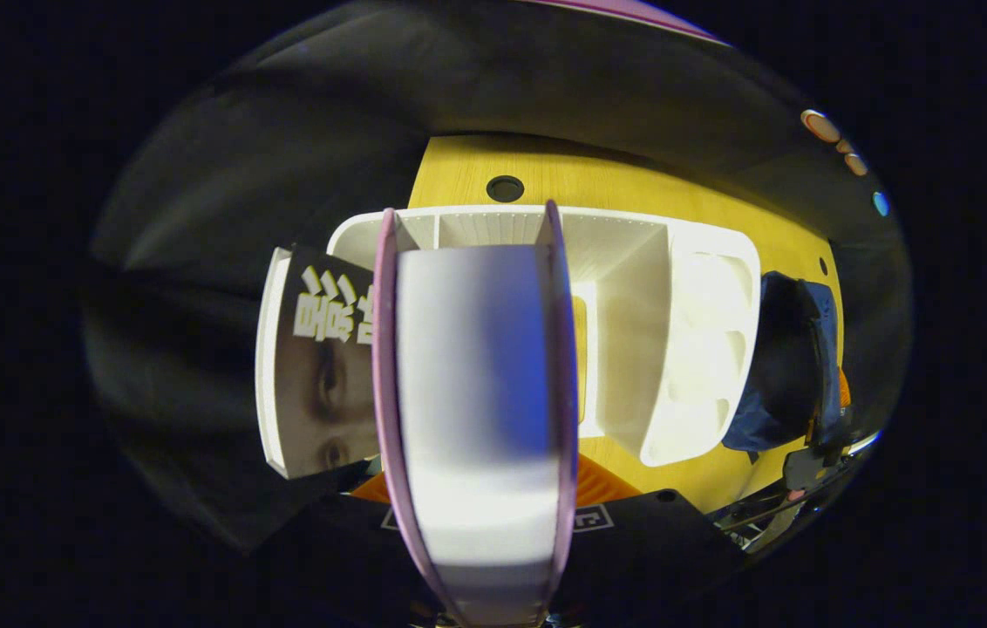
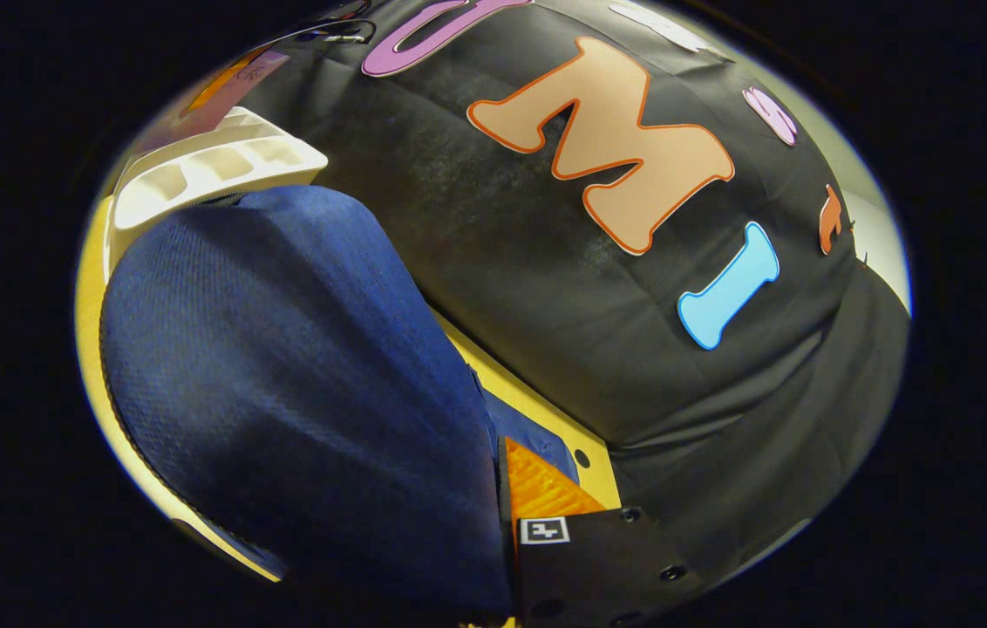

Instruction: Open the schoolbag, grab two books from the bookshelf and put them into the schoolbag.

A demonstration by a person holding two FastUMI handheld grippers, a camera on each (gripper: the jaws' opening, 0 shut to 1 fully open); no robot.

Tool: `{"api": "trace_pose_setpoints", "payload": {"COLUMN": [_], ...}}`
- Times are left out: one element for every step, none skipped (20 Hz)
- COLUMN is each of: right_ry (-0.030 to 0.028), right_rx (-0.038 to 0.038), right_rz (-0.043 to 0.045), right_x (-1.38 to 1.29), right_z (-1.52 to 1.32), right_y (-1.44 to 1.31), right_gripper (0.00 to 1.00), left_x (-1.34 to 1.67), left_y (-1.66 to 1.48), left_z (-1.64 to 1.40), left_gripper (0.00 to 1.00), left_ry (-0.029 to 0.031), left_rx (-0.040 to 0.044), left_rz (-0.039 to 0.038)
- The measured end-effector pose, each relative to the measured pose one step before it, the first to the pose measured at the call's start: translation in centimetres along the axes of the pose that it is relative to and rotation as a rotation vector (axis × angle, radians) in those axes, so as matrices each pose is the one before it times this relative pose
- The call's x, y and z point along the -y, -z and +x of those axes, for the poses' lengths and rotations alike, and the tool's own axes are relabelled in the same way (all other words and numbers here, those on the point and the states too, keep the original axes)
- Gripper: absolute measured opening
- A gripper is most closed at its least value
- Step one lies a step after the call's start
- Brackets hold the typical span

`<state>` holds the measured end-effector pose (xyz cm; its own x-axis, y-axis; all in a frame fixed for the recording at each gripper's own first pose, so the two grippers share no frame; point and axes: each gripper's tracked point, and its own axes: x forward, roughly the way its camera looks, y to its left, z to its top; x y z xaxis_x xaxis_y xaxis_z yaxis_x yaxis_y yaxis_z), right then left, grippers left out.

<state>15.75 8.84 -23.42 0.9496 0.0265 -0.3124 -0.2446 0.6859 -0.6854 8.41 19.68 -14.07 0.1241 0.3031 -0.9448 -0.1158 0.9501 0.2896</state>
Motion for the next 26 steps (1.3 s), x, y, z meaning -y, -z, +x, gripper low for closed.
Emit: {"api": "trace_pose_setpoints", "payload": {"right_ry": [-0.00549, -0.00387, -0.00671, -0.00798, -0.00808, -0.01005, -0.01167, -0.01168, -0.01079, -0.01053, -0.0117, -0.01107, -0.01196, -0.00976, -0.01051, -0.0085, -0.01027, -0.00903, -0.0073, -0.0071, -0.00709, -0.00792, -0.00805, -0.00672, -0.00743, -0.00653], "right_rx": [0.00151, 0.00105, 0.002, 0.00512, 0.0032, 0.00106, -0.00125, -0.00307, -0.00065, -0.00011, -0.00341, -0.00225, -0.00374, -0.00202, -0.00095, 0.00003, -0.00097, -0.00044, 0.00042, -0.00187, 0.00143, 0.00301, 0.00014, 0.00025, 0.00224, 0.00119], "right_rz": [0.01379, 0.01464, 0.01115, 0.00892, 0.00953, 0.01342, 0.01496, 0.01217, 0.01185, 0.01493, 0.02136, 0.02648, 0.02613, 0.02181, 0.02079, 0.02227, 0.02329, 0.0199, 0.01833, 0.0157, 0.01075, 0.00808, 0.00468, 0.00618, 0.0068, 0.00062], "right_x": [0.287, 0.348, 0.333, 0.295, 0.247, 0.209, 0.183, 0.229, 0.422, 0.38, 0.128, 0.133, 0.188, 0.137, 0.17, 0.241, 0.221, 0.173, 0.304, 0.232, 0.21, 0.066, 0.125, 0.133, 0.07, 0.016], "right_z": [-0.051, -0.045, 0.102, 0.1, 0.084, 0.026, 0.079, 0.134, 0.03, 0.161, 0.088, 0.018, -0.074, -0.06, 0.008, -0.038, -0.073, 0.067, 0.093, -0.044, -0.225, -0.048, -0.107, -0.087, 0.0, -0.025], "right_y": [0.139, 0.123, 0.031, -0.099, 0.074, 0.126, 0.259, 0.034, 0.044, -0.136, 0.074, 0.017, 0.092, -0.054, -0.068, -0.167, 0.11, 0.07, 0.211, -0.028, 0.069, -0.103, 0.2, 0.027, 0.063, -0.01], "right_gripper": [0.08, 0.08, 0.08, 0.08, 0.08, 0.08, 0.08, 0.08, 0.08, 0.08, 0.08, 0.08, 0.07, 0.08, 0.07, 0.08, 0.08, 0.08, 0.08, 0.08, 0.07, 0.07, 0.07, 0.07, 0.07, 0.07], "left_x": [-0.092, -0.029, -0.03, -0.096, -0.009, 0.162, 0.408, 0.689, 0.836, 1.028, 1.153, 1.328, 1.36, 1.696, 1.805, 1.904, 1.837, 1.993, 1.435, 1.037, 1.137, 1.131, 0.948, 0.648, 0.432, 0.267], "left_y": [0.279, 0.244, 0.244, 0.336, 0.185, 0.232, 0.172, 0.251, 0.102, 0.08, -0.123, -0.052, 0.159, 0.253, 0.132, 0.503, 0.421, 0.346, 0.557, 0.563, 0.595, 0.825, 0.965, 0.974, 0.802, 0.8], "left_z": [-1.298, -1.176, -1.215, -1.206, -1.261, -1.109, -1.231, -1.396, -1.316, -1.304, -1.043, -0.605, -0.494, -0.234, -0.028, 0.32, 0.567, 0.843, 0.827, 1.592, 1.404, 1.55, 1.443, 1.434, 1.628, 1.721], "left_gripper": [0.43, 0.43, 0.42, 0.42, 0.42, 0.42, 0.42, 0.42, 0.42, 0.42, 0.42, 0.42, 0.42, 0.42, 0.42, 0.42, 0.42, 0.42, 0.42, 0.42, 0.42, 0.41, 0.41, 0.41, 0.41, 0.41], "left_ry": [-0.00491, -0.00096, -0.00635, -0.00636, -0.0046, 0.00304, 0.01309, 0.01719, 0.02024, 0.02333, 0.02168, 0.02643, 0.02478, 0.0341, 0.03882, 0.04552, 0.04806, 0.0472, 0.04495, 0.03296, 0.03175, 0.03252, 0.02789, 0.02119, 0.01502, 0.01492], "left_rx": [0.01883, 0.017, 0.01525, 0.01413, 0.01658, 0.02018, 0.0191, 0.01808, 0.02258, 0.02148, 0.03387, 0.02179, 0.02515, 0.01396, 0.01731, 0.00293, 0.00938, 0.0047, 0.00004, 0.00337, -0.00031, -0.0054, -0.01547, -0.01404, -0.00886, -0.0031], "left_rz": [-0.01258, -0.00797, -0.01445, -0.01527, -0.01647, -0.01989, -0.02468, -0.02846, -0.02408, -0.01101, -0.01582, -0.00031, -0.00915, -0.00553, -0.01979, -0.02126, -0.03024, -0.02576, -0.01433, -0.01189, -0.00045, 0.00403, -0.00632, -0.00781, -0.00763, -0.00396]}}
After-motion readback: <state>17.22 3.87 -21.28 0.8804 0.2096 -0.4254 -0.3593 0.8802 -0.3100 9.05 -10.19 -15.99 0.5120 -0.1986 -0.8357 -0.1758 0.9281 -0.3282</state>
